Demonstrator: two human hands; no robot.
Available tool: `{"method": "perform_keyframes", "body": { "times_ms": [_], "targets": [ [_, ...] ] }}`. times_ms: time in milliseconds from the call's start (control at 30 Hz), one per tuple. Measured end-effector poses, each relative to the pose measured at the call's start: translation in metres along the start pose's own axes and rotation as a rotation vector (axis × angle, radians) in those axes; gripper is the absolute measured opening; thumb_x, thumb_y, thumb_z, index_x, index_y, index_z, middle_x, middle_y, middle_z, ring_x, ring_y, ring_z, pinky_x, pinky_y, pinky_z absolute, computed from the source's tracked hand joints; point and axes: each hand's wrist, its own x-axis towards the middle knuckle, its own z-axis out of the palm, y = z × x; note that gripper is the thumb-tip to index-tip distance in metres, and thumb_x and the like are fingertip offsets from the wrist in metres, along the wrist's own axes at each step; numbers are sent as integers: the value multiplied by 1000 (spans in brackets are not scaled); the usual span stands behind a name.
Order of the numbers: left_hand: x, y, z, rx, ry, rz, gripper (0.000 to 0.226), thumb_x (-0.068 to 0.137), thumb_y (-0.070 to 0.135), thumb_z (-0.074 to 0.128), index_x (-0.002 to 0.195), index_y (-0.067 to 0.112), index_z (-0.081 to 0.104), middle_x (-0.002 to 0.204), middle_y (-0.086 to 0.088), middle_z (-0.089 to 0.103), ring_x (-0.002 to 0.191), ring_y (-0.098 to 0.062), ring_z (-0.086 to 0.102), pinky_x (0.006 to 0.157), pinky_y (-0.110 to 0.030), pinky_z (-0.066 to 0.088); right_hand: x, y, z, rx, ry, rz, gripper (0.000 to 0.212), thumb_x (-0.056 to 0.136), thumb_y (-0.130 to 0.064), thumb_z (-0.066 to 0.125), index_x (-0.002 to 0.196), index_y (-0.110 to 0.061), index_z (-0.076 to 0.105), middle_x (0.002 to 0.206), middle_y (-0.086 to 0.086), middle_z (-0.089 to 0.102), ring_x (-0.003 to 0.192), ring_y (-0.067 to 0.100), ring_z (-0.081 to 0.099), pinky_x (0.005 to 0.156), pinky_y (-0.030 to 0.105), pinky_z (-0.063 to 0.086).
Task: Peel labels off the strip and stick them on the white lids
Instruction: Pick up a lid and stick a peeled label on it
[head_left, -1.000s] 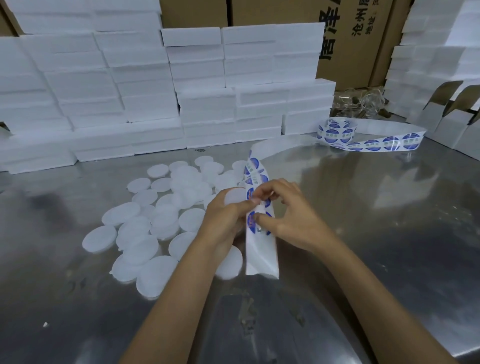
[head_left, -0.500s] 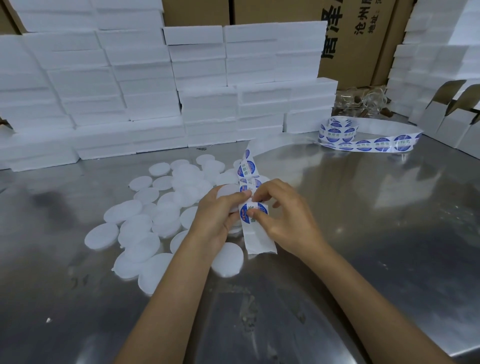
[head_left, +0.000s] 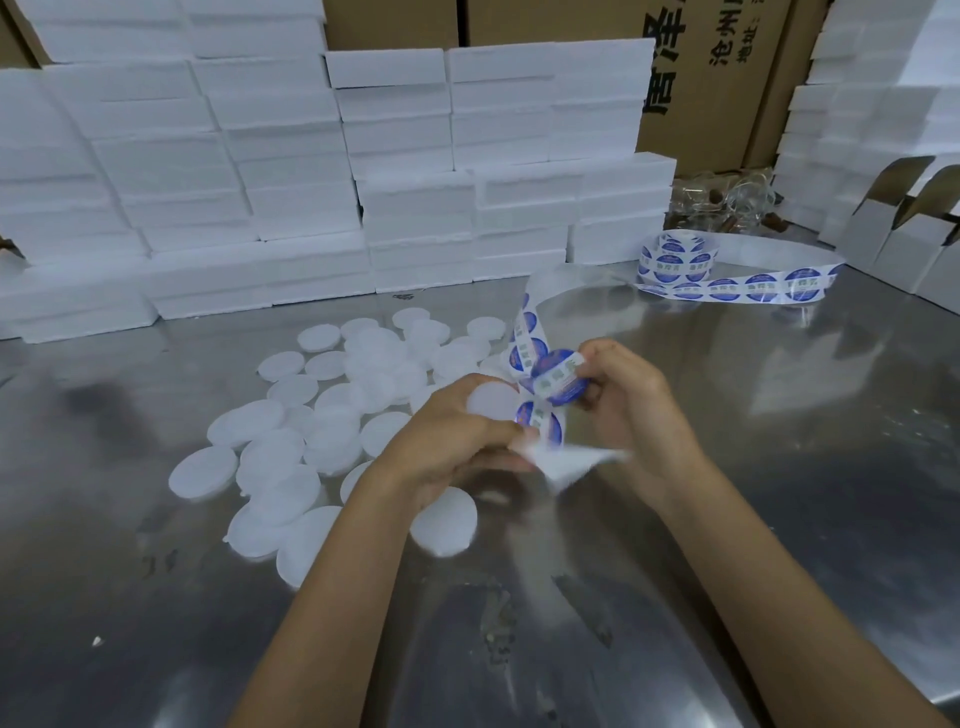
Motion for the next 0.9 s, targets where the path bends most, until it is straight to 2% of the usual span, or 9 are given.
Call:
{"method": "perform_keyframes", "body": {
  "times_ms": [133,233,300,367,400,467,633,833,900],
  "targets": [
    [-4,-1,6,224,-159,-47,52,76,-2,82,121,14,61,107,-10,76,93,-25,75,77,-35,62,2,-8,-12,243,43,105,17,87,-2,44,76,-8,55,73,8,63,68,19,59,72,29,48],
    [-9,-2,6,318,-288,-73,51,77,14,86,121,17,60,105,-11,76,89,-24,74,74,-31,61,3,-9,-16,268,87,120,16,88,-3,44,77,-8,55,76,8,62,71,18,57,77,30,45],
    [-10,1,6,353,-232,-56,51,76,38,85,117,20,61,94,-13,76,77,-24,72,69,-31,59,4,-7,-16,265,92,137,13,88,-2,45,81,-8,53,79,9,60,74,19,56,79,31,44],
    [-6,5,6,330,-31,26,34,89,48,70,109,22,61,89,-17,72,66,-23,68,63,-32,56,3,-6,-14,230,85,150,11,88,-1,47,82,-8,53,80,9,58,77,20,55,78,31,44],
    [-3,7,5,272,79,73,22,98,42,58,108,23,61,94,-20,71,66,-24,67,63,-34,55,3,-6,-13,207,73,147,11,88,0,48,82,-8,53,81,9,58,76,20,56,76,30,44],
    [1,9,1,63,184,114,24,106,29,42,114,19,62,105,-26,70,74,-28,67,65,-37,54,1,-6,-9,153,39,124,12,88,3,51,84,-9,51,81,10,58,73,20,56,71,29,44],
    [-1,9,4,-496,-22,25,26,101,20,51,119,7,64,118,-19,71,97,-29,73,82,-39,62,-6,0,6,-111,-29,27,16,84,3,66,89,-7,54,88,19,71,73,22,65,66,29,50],
    [-1,6,16,-644,-129,-7,41,87,15,55,125,3,63,125,-19,68,122,-32,63,99,-42,53,-10,10,14,-346,-6,-35,23,81,4,72,93,-4,55,93,20,71,81,24,63,76,33,55],
    [0,6,18,-652,-141,3,52,78,16,59,128,1,60,126,-20,68,118,-33,65,100,-42,52,-9,10,15,-381,2,-65,24,80,5,72,90,-9,55,90,19,70,77,20,62,73,28,55]
  ]
}}
